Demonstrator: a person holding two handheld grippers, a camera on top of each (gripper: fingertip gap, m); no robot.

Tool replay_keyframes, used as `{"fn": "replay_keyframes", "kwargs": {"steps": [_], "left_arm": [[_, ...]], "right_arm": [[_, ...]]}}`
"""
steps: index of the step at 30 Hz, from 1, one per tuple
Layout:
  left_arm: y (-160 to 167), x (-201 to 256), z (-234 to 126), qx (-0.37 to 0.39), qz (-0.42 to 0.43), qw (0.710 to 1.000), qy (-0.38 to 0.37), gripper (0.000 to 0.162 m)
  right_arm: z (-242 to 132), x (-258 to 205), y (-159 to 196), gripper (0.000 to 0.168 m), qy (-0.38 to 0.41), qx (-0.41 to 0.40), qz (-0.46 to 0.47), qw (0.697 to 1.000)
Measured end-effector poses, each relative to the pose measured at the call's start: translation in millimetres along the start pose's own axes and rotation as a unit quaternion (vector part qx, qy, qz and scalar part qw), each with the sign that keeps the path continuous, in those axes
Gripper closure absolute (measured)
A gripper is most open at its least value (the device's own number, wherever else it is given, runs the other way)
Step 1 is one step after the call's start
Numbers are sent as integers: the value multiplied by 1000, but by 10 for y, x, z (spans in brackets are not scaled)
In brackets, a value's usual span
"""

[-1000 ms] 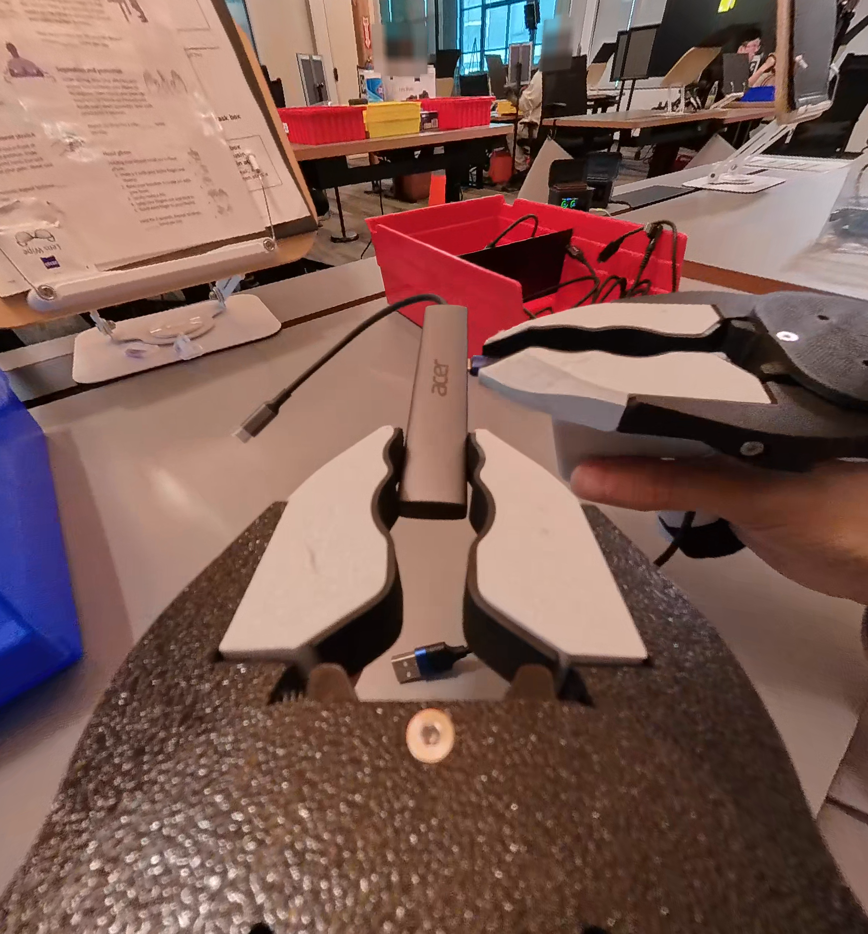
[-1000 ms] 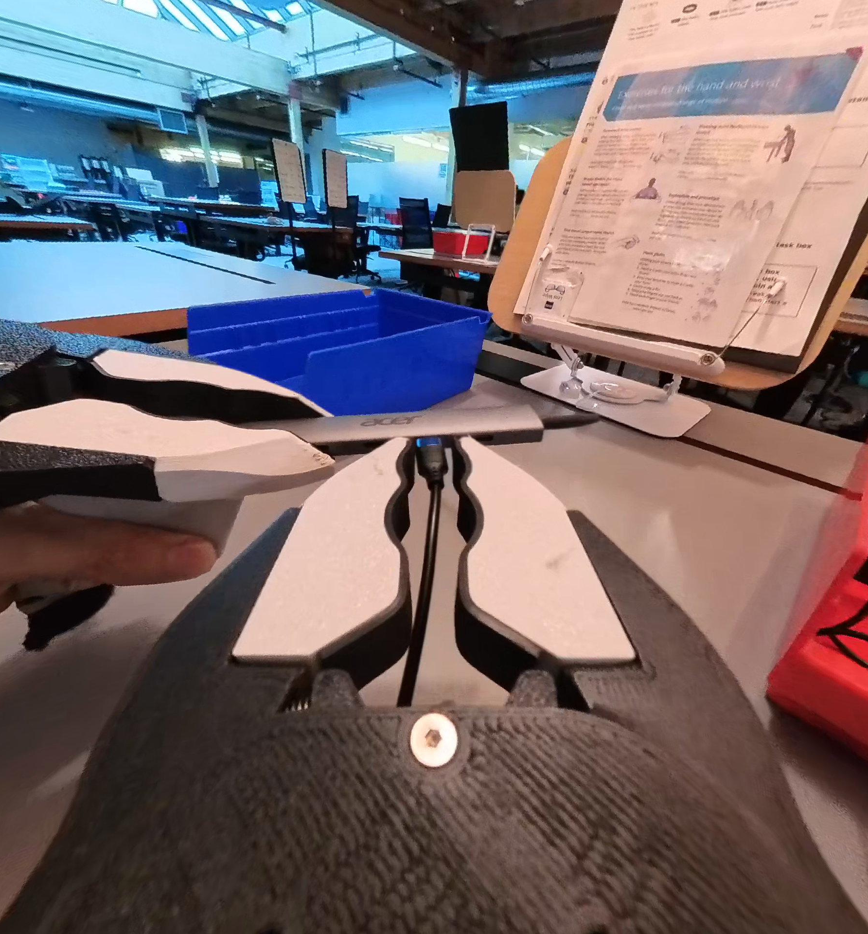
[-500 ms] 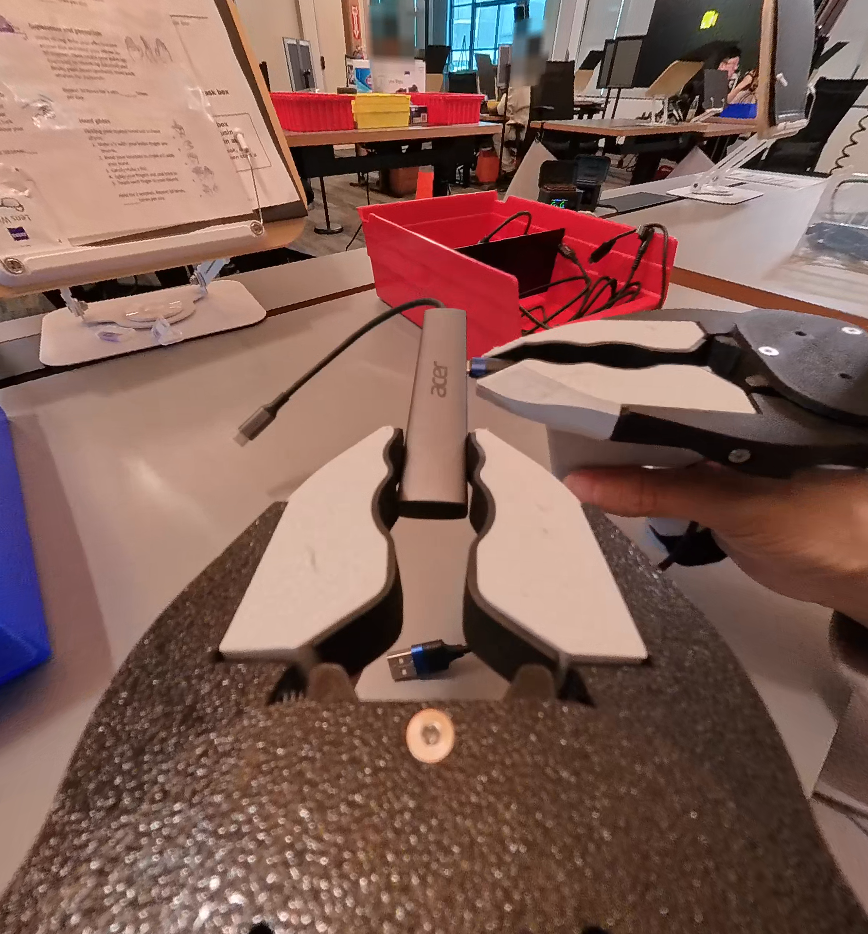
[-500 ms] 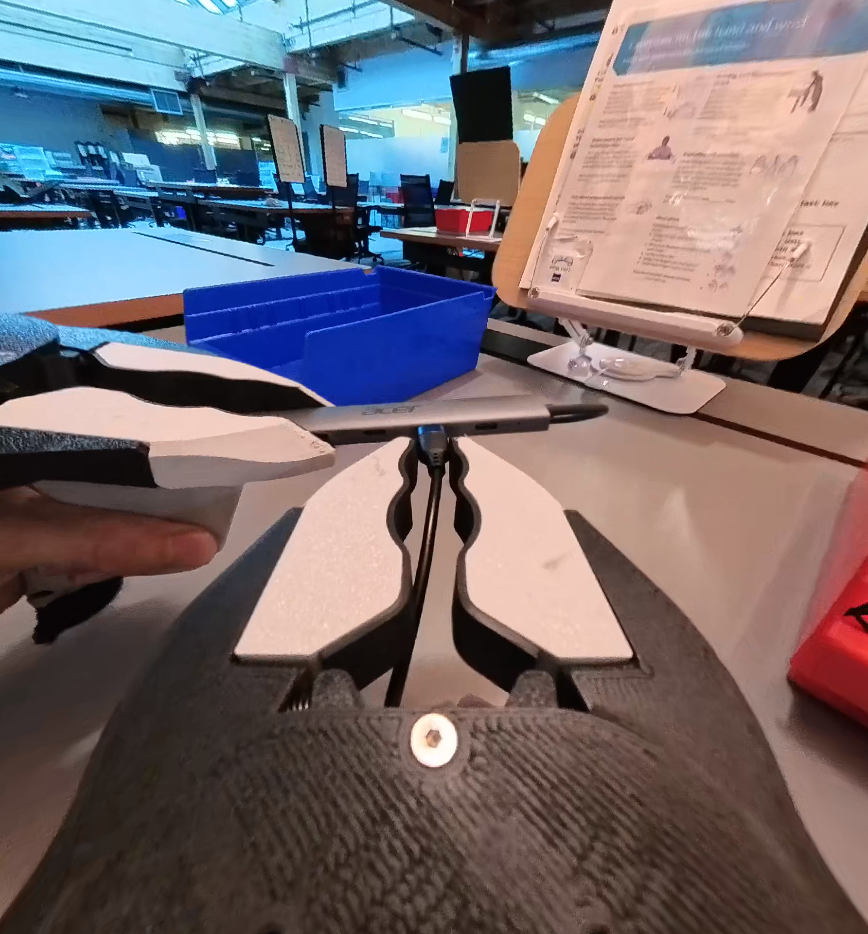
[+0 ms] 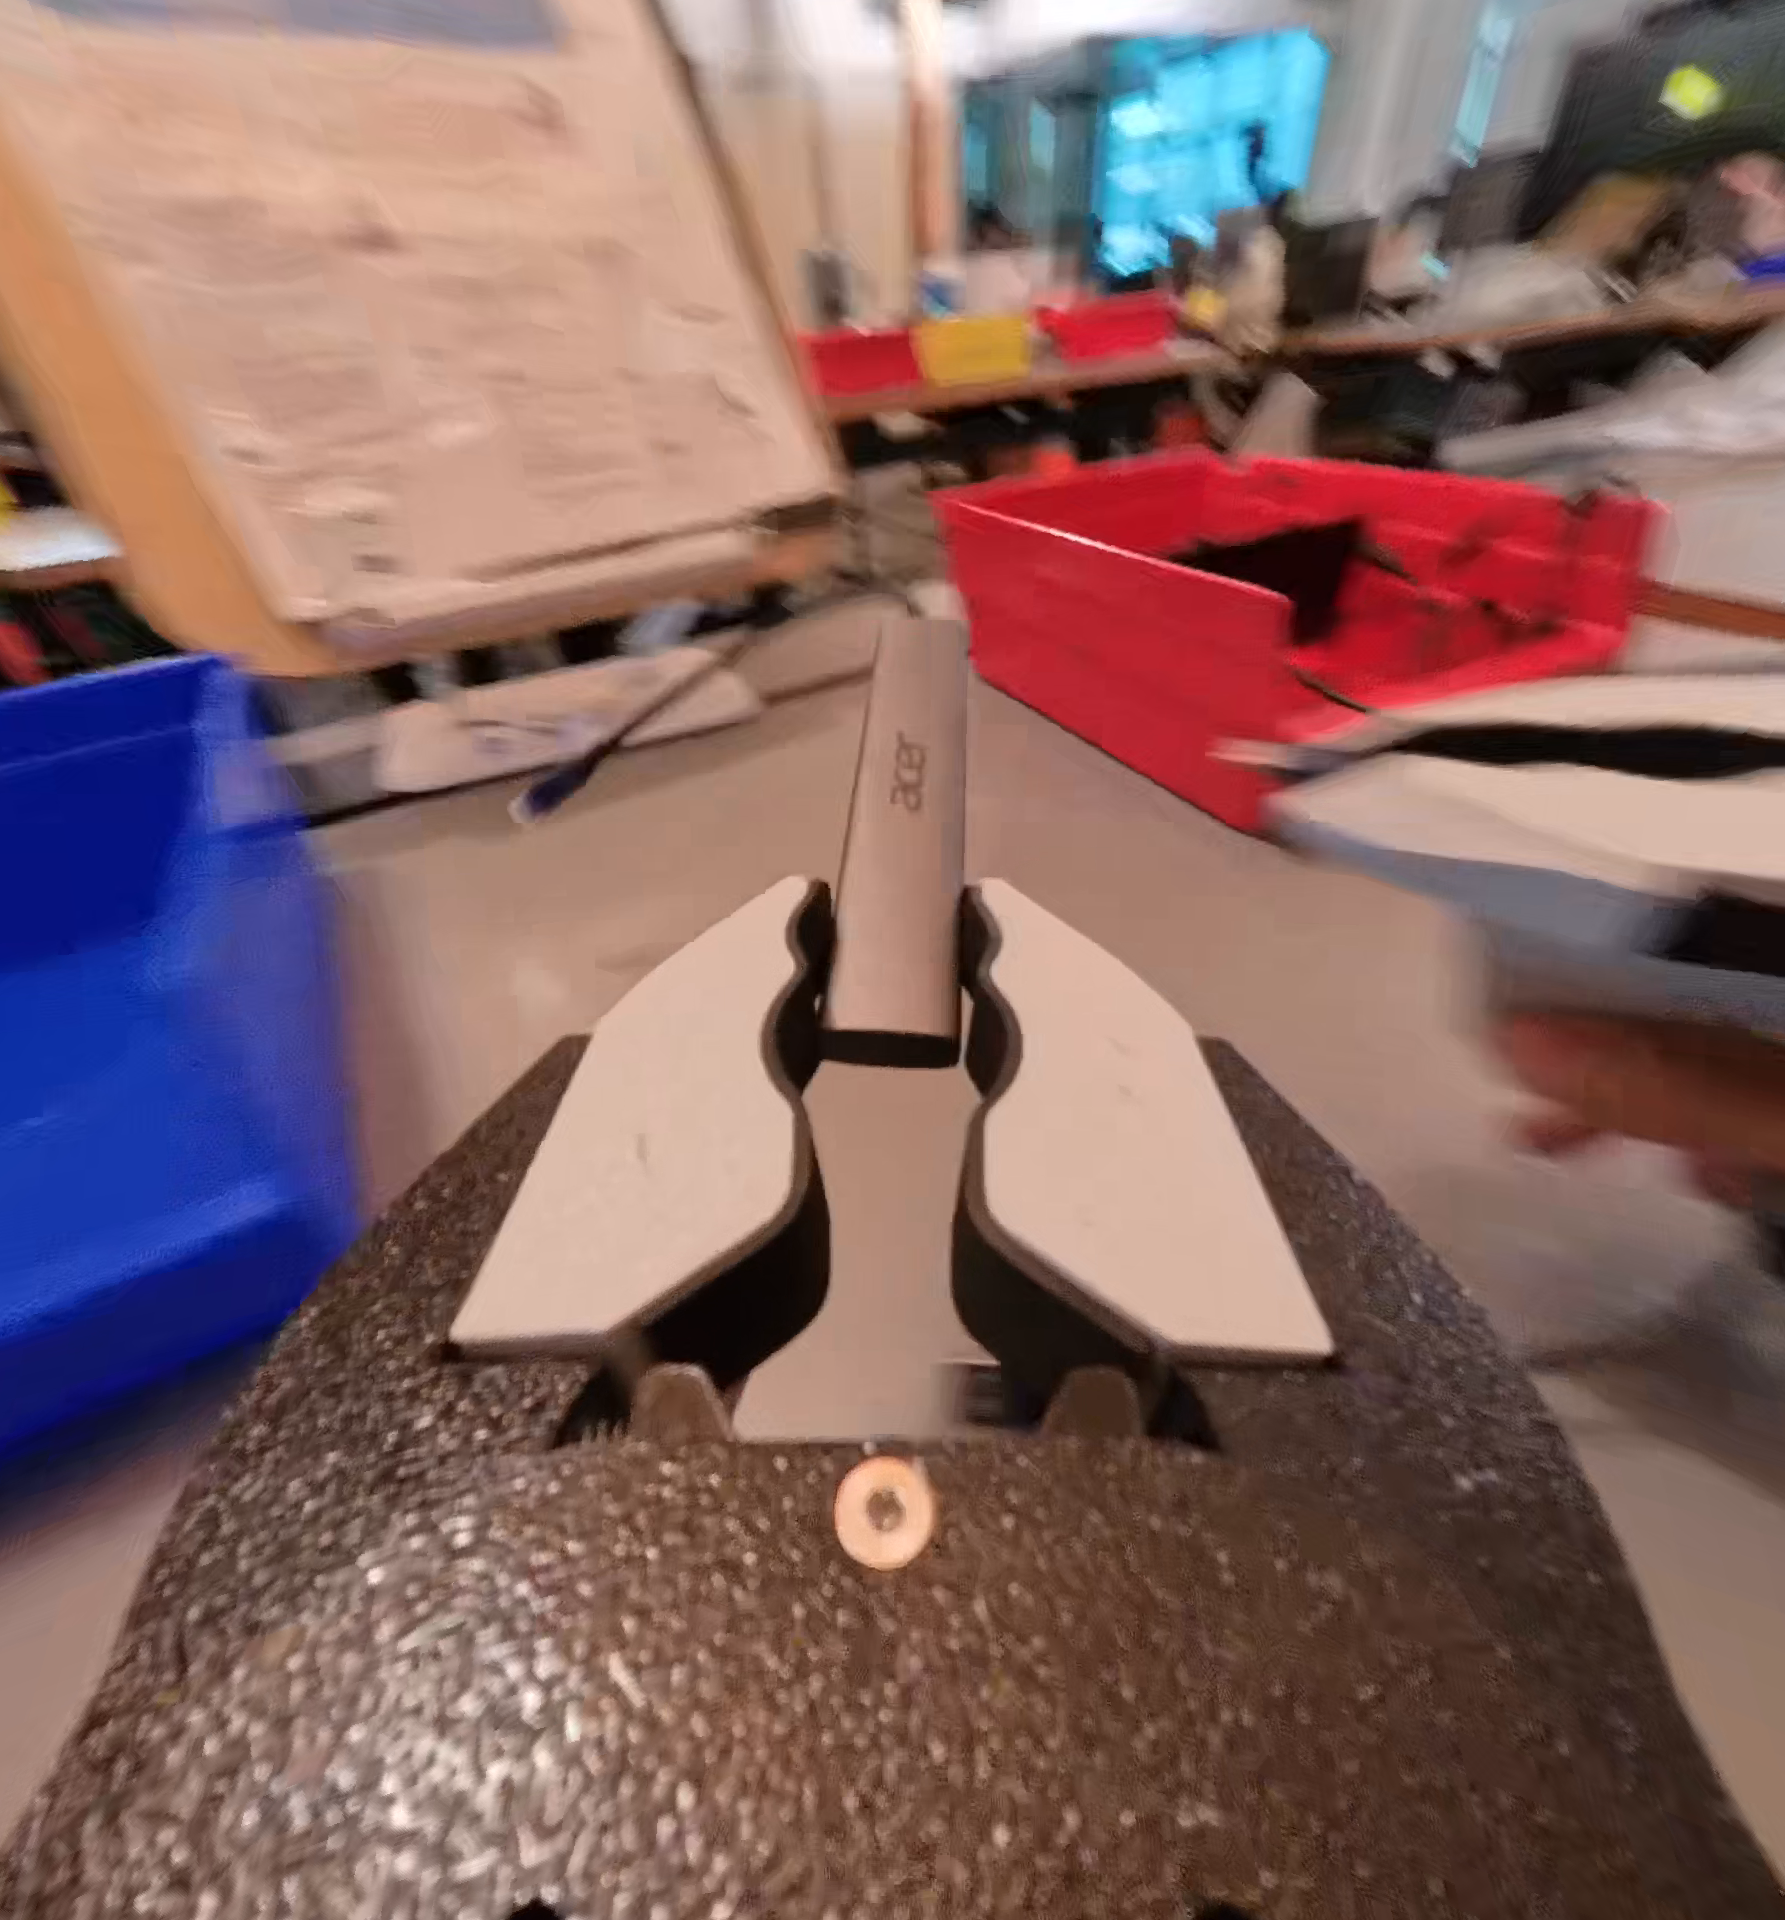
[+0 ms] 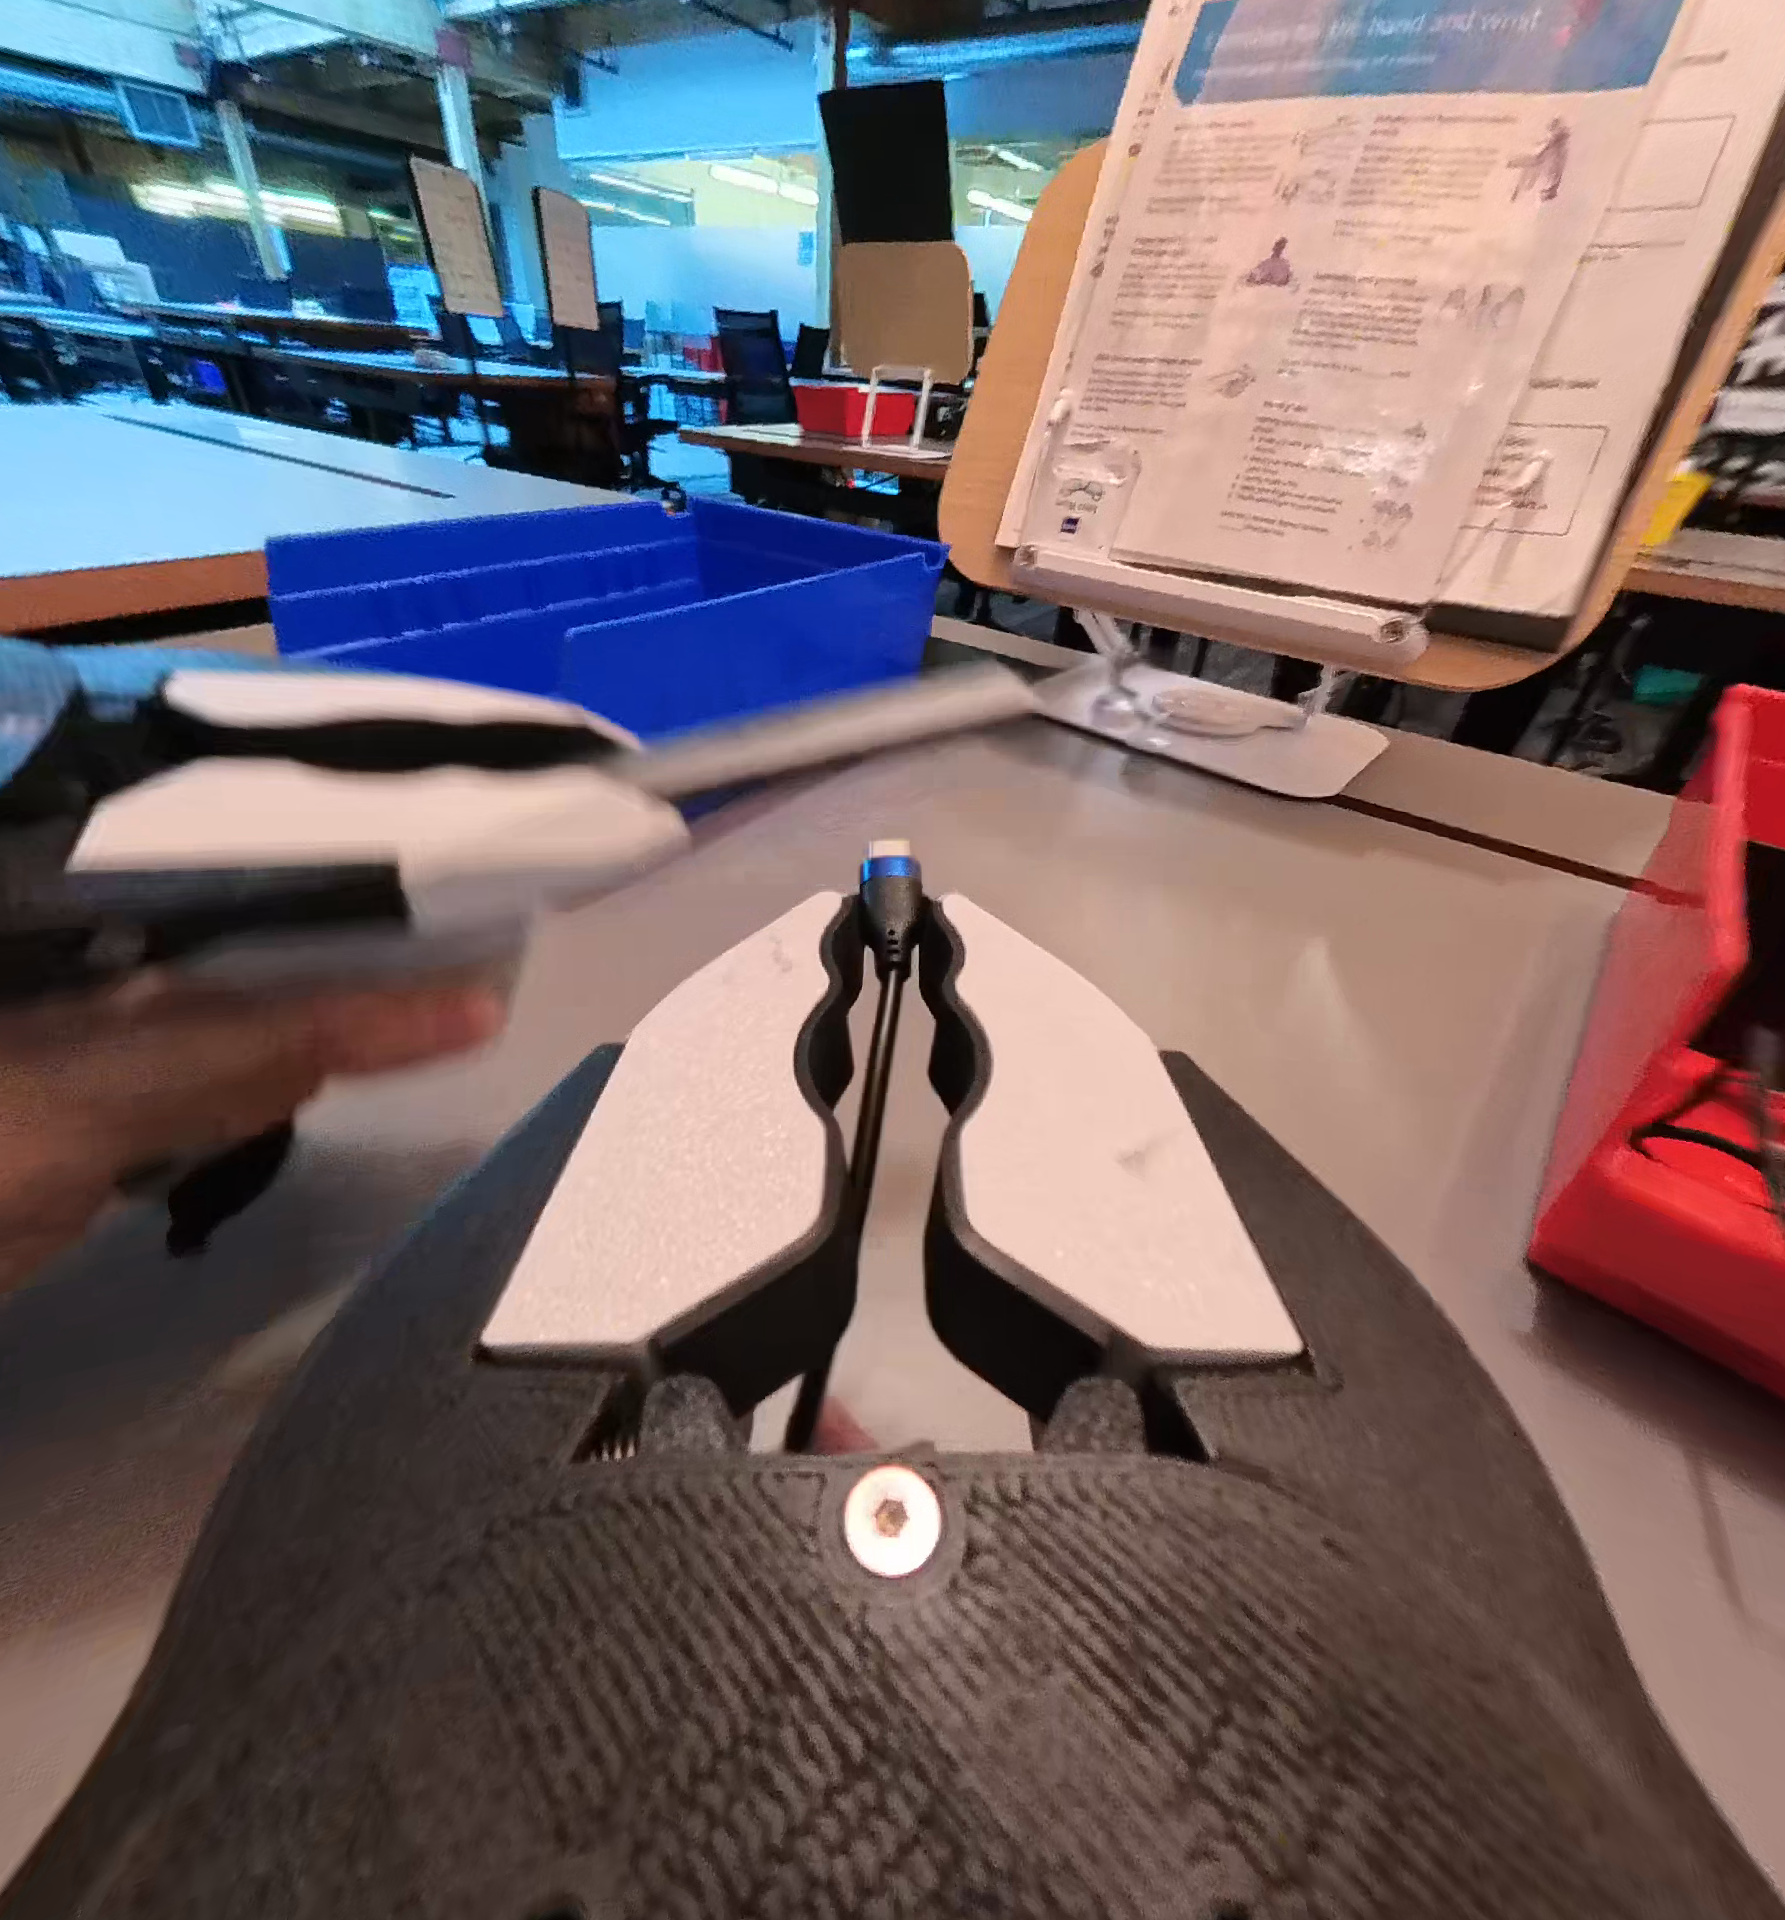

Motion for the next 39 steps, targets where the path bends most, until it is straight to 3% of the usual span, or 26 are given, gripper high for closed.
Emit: {"fn": "replay_keyframes", "kwargs": {"steps": [1,3,5,7,10,13,18,22,26,28,30,32,34,39], "left_arm": [[8,-284,-26,3,-38,998,-46,138],[-89,-600,-110,15,-123,992,-11,138],[-317,-429,-191,48,-82,995,11,138],[-428,-122,-189,55,-55,996,43,138],[-351,55,-124,37,10,998,49,138],[-213,66,-62,18,-29,997,70,139],[-168,31,-37,10,-36,996,75,139],[-177,29,-42,13,-24,997,73,139],[-122,68,-19,4,-22,997,80,138],[-93,87,-6,-1,-21,996,82,139],[-82,95,-1,0,-22,996,85,139],[-70,92,5,-3,-22,996,86,139],[-60,79,11,-3,-26,996,87,139],[-30,60,23,-8,-35,994,103,139]], "right_arm": [[-97,39,-6,157,13,3,-15,1000],[-278,222,-31,157,24,16,-1,1000],[-340,454,-107,157,12,26,50,998],[-399,642,-342,157,16,54,40,998],[-498,844,-815,157,17,58,-58,996],[-582,1275,-1262,157,57,56,-149,986],[-557,2103,-1677,157,115,70,-187,973],[-344,2456,-1583,157,98,113,-165,975],[62,2554,-1013,157,19,87,-92,992],[235,2562,-640,157,-8,1,-102,995],[298,2672,-248,156,-18,-148,-126,981],[228,2870,-1,134,10,-282,-168,945],[124,2954,4,128,14,-328,-193,925],[-114,2844,-416,98,5,-265,-170,949]]}}
Point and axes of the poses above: each gripper's, where its closed fingertips meet, z out along the fingers, y out of its underside, x = y × z across the jaws, the point moved 4 cm from there along -z, back along the fingers, and after that the axes turned 3 degrees about -y, right-handed, at the moved point
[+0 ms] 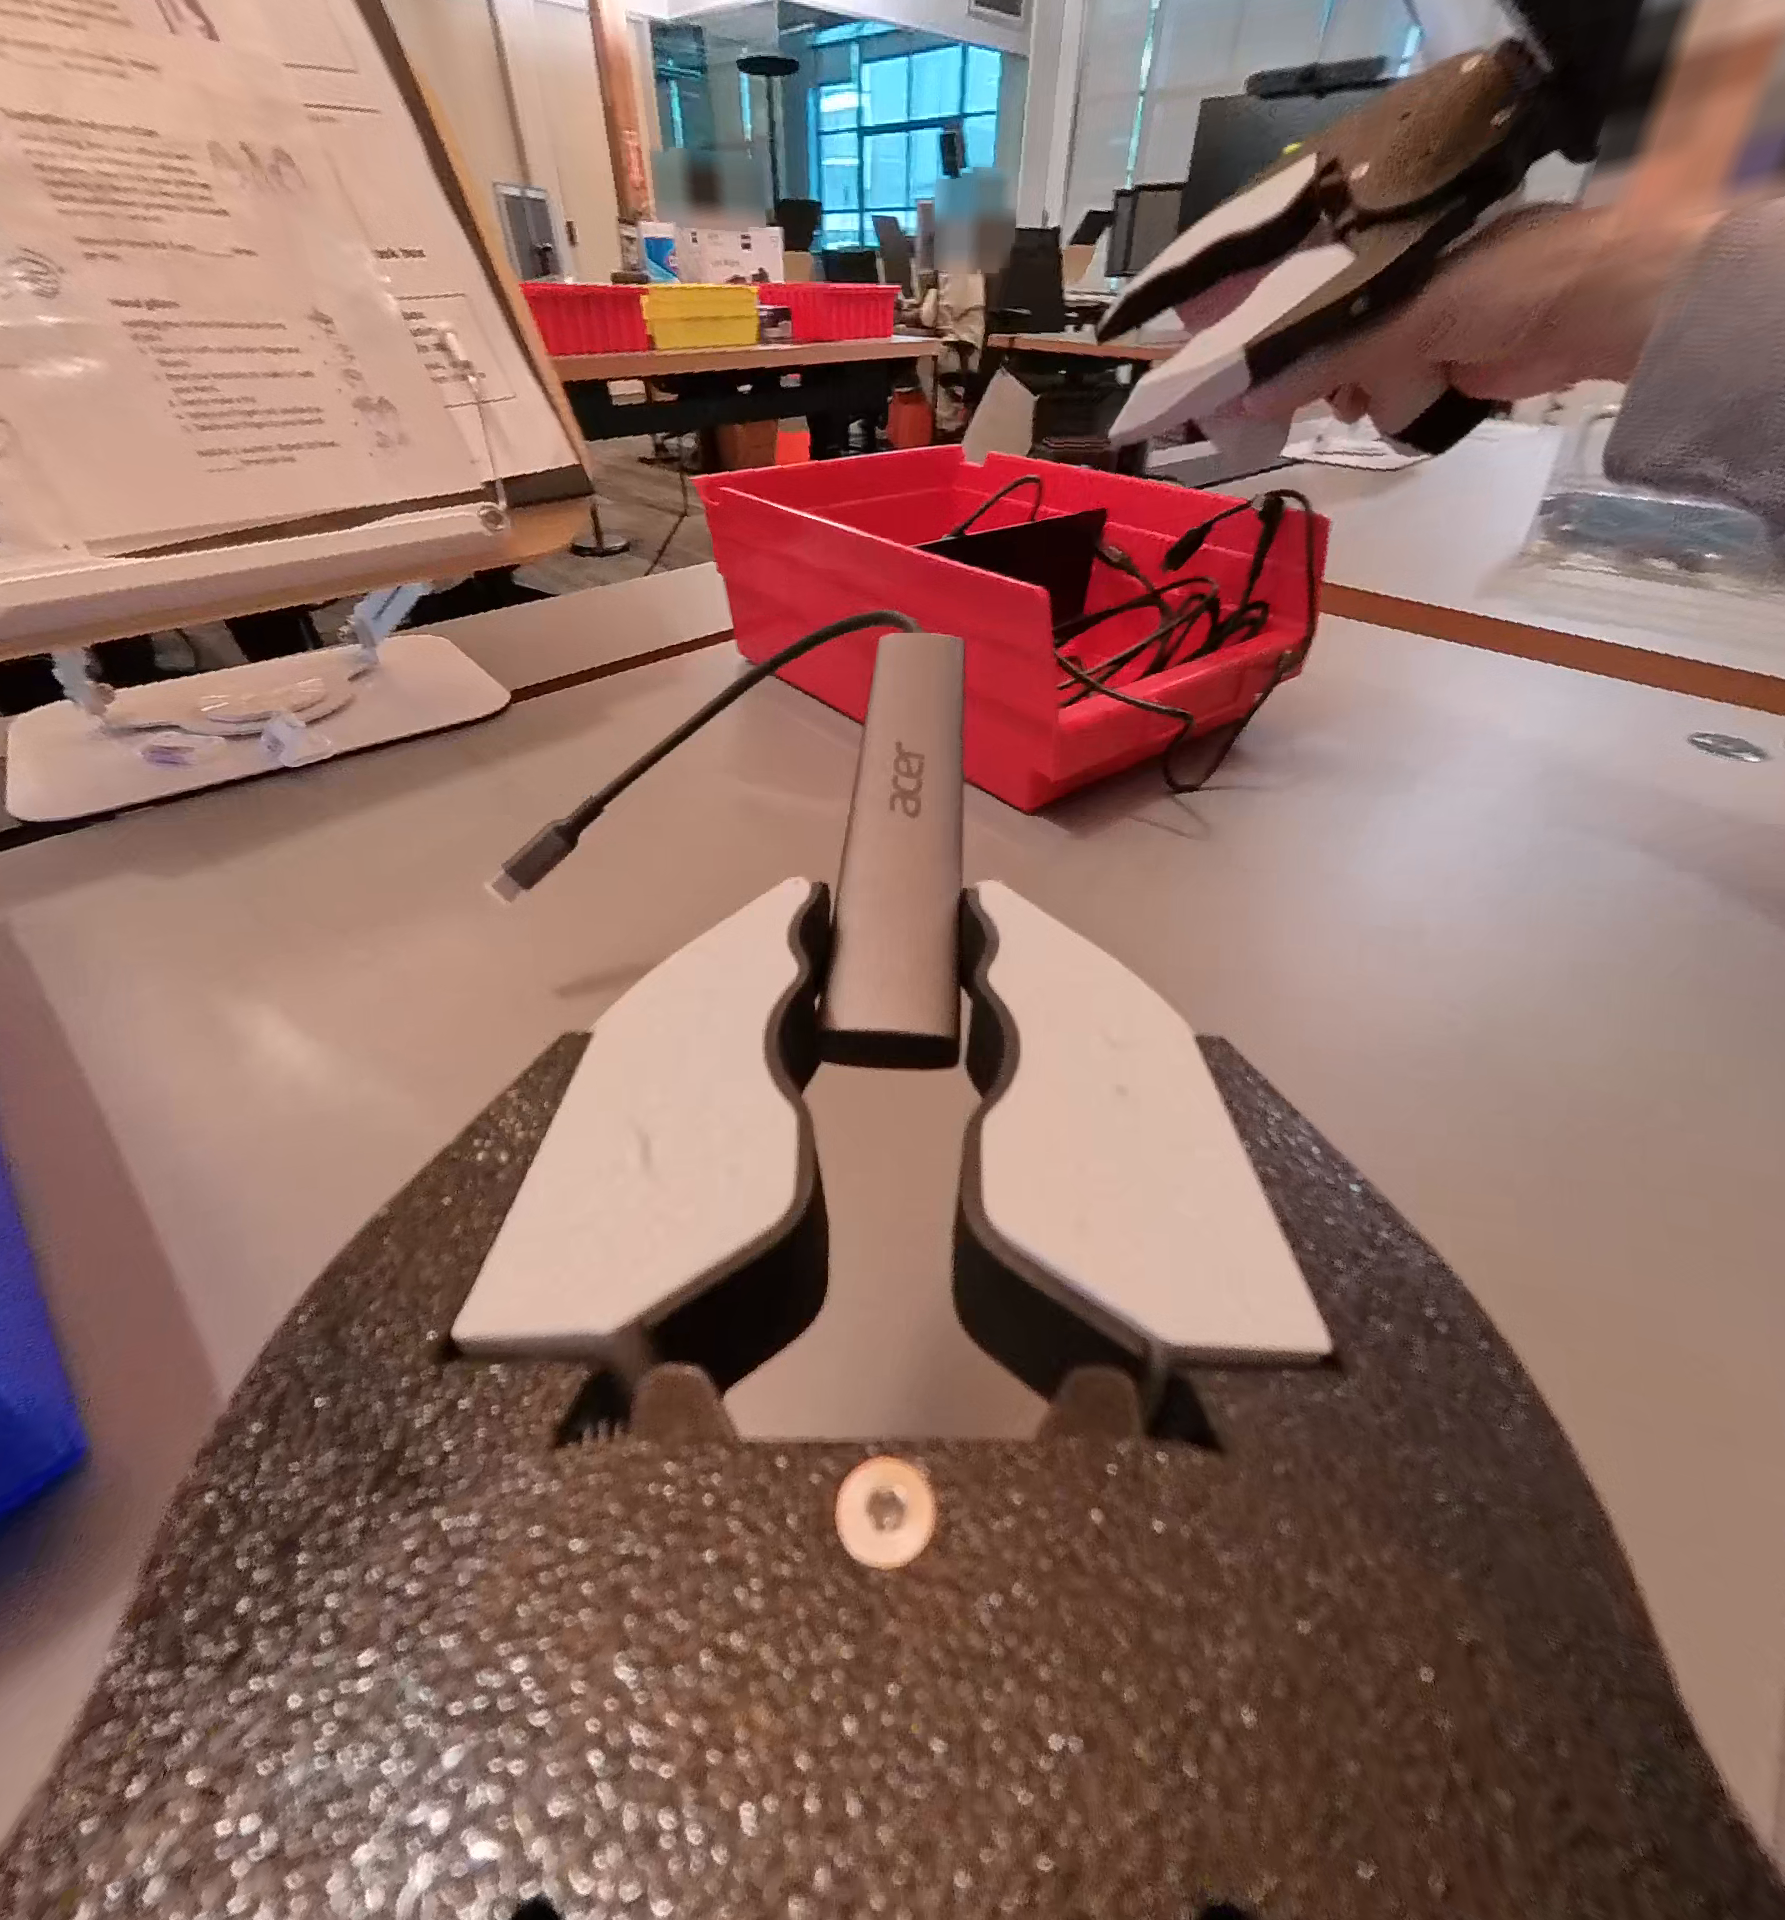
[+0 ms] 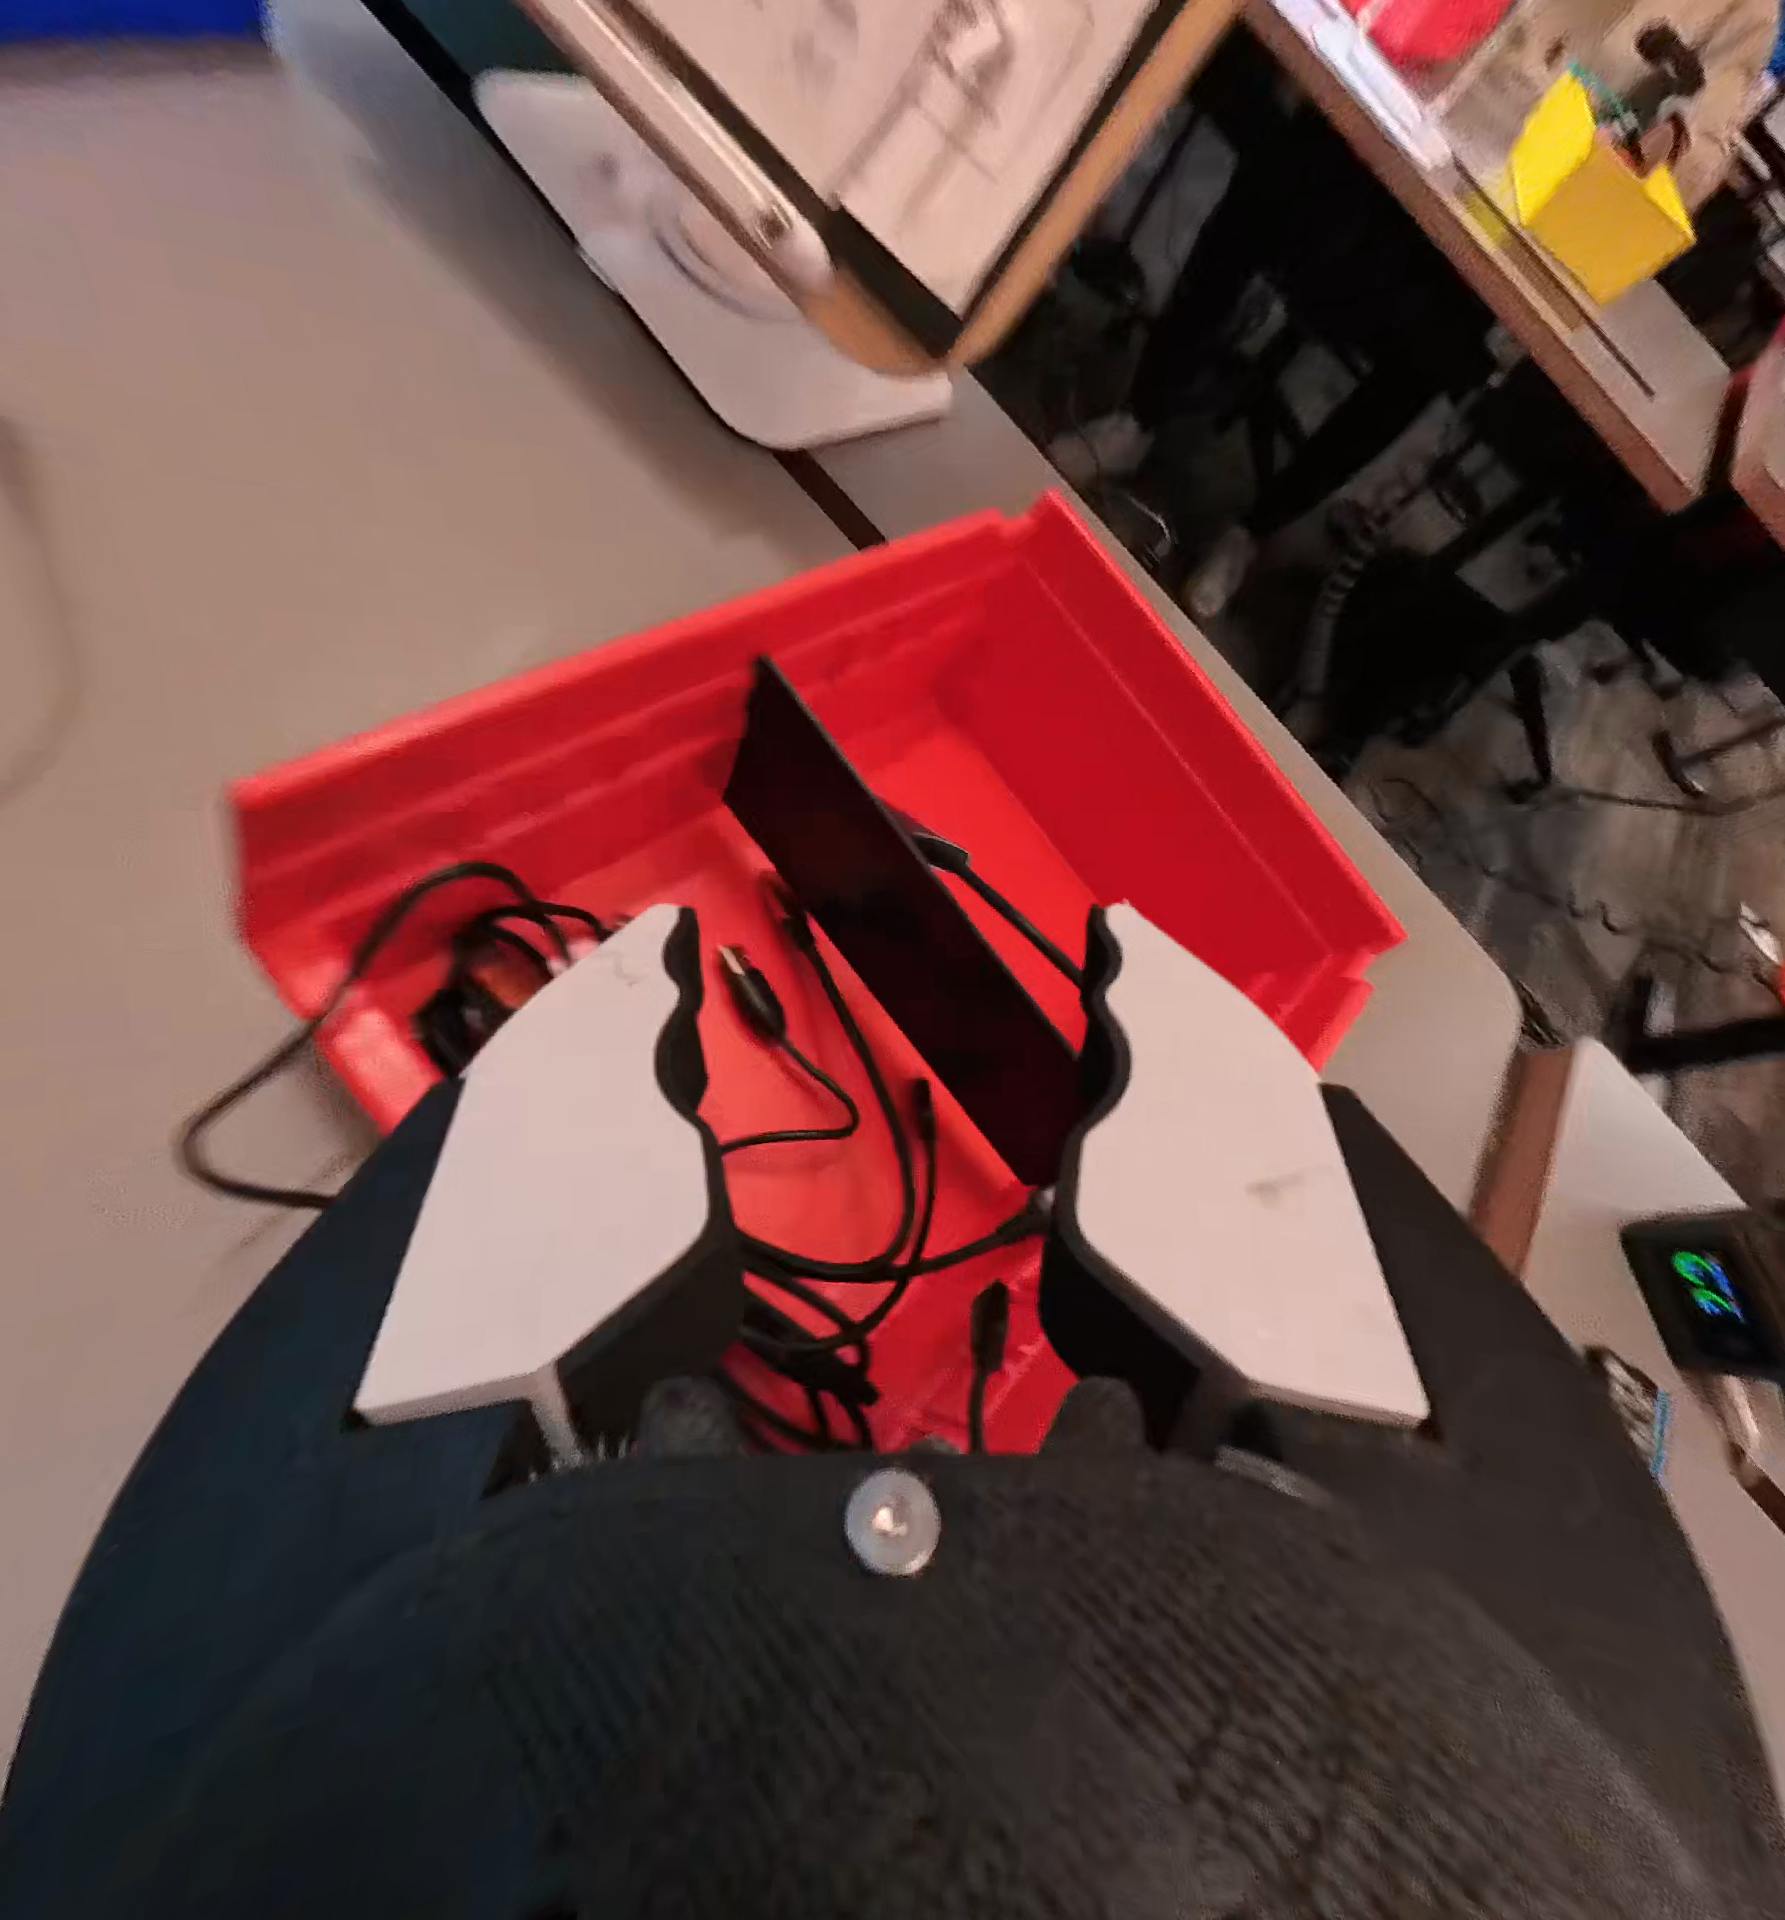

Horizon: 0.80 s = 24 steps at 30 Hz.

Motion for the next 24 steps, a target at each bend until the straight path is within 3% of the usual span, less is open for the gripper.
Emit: {"fn": "replay_keyframes", "kwargs": {"steps": [2,5,9,11,17,22,24], "left_arm": [[1,23,-2,1,0,1000,22,139],[-32,100,-31,13,8,997,82,139],[-71,268,-147,34,36,978,200,139],[-78,341,-225,48,49,965,252,139],[-42,425,-374,76,63,936,337,139],[-34,467,-412,87,65,927,359,139],[-40,499,-402,91,67,927,358,138]], "right_arm": [[-155,-260,-159,96,-59,65,14,996],[-342,-943,-406,100,-199,161,25,966],[-563,-1912,-647,98,-303,232,-44,923],[-607,-2238,-683,100,-328,221,-77,915],[-671,-2648,-603,115,-396,178,-94,896],[-729,-2771,-616,127,-414,197,-81,885],[-727,-2843,-612,141,-426,192,-81,880]]}}
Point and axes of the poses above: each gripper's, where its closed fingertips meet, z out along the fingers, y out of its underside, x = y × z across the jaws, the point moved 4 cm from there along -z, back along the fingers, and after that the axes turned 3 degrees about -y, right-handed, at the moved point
